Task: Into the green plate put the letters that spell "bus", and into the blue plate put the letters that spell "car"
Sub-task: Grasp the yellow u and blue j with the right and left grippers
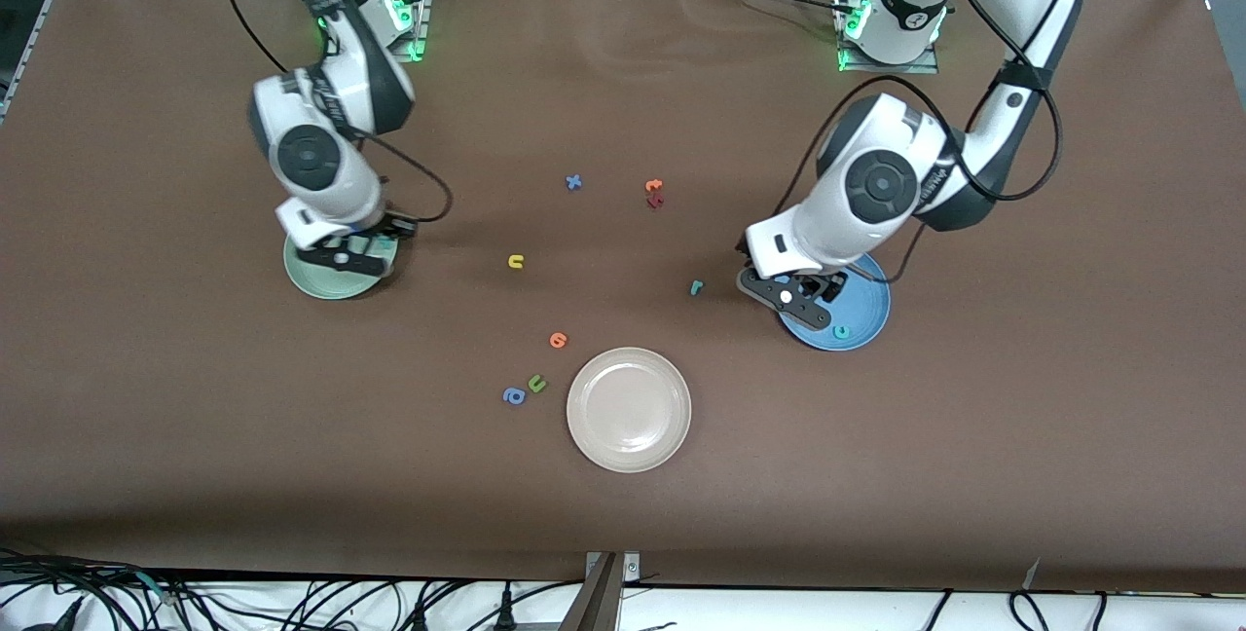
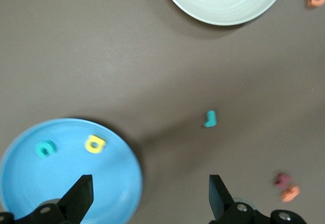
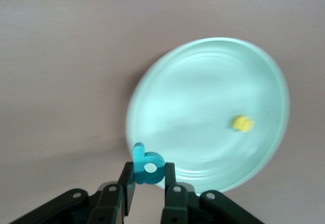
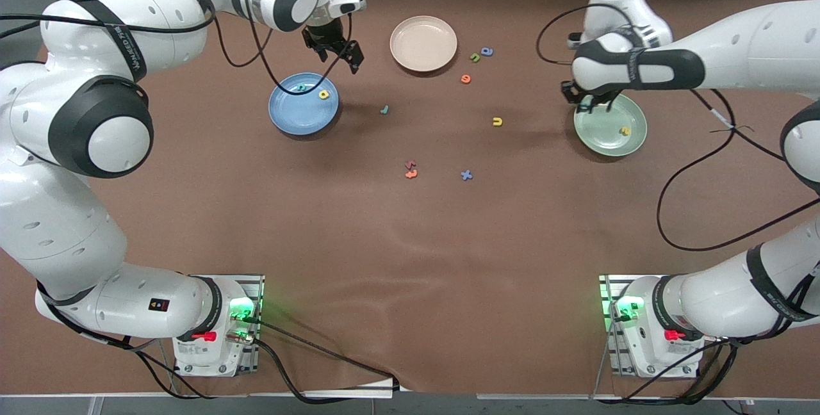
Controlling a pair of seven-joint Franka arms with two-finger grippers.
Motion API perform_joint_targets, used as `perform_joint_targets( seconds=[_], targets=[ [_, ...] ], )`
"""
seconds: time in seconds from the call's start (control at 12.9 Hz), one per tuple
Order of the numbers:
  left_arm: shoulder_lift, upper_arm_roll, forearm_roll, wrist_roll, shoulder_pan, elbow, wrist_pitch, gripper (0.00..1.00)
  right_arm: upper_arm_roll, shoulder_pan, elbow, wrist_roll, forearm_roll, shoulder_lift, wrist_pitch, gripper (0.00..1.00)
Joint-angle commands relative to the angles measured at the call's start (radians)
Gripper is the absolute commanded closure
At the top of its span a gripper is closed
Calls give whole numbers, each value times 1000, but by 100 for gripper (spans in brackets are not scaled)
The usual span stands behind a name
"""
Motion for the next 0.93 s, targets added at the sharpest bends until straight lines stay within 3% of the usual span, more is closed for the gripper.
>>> perform_joint_targets(
  seconds=[0.0, 0.15, 0.39, 0.46, 0.62, 0.85],
  targets=[
    [40, 5, -7, -214, -51, 21, -9, 0, -89, -3, -98, -159, 71, -14, 37, 92],
    [70, 5, -18, -282, -79, 14, -8, 0, -132, -3, -165, -247, 99, 1, 114, 92],
    [91, 10, -6, -316, -105, 6, 36, 0, -135, -3, -206, -262, 108, 21, 189, 88],
    [115, 13, 15, -319, -123, 8, 59, 0, -135, -3, -204, -264, 108, 33, 202, 74],
    [172, 11, 112, -392, -131, 8, 142, 0, -137, -3, -201, -264, 108, 24, 212, 1],
    [255, 13, 179, -434, -149, 6, 266, 6, -128, -2, -180, -229, 135, -20, 171, 1]
  ],
)
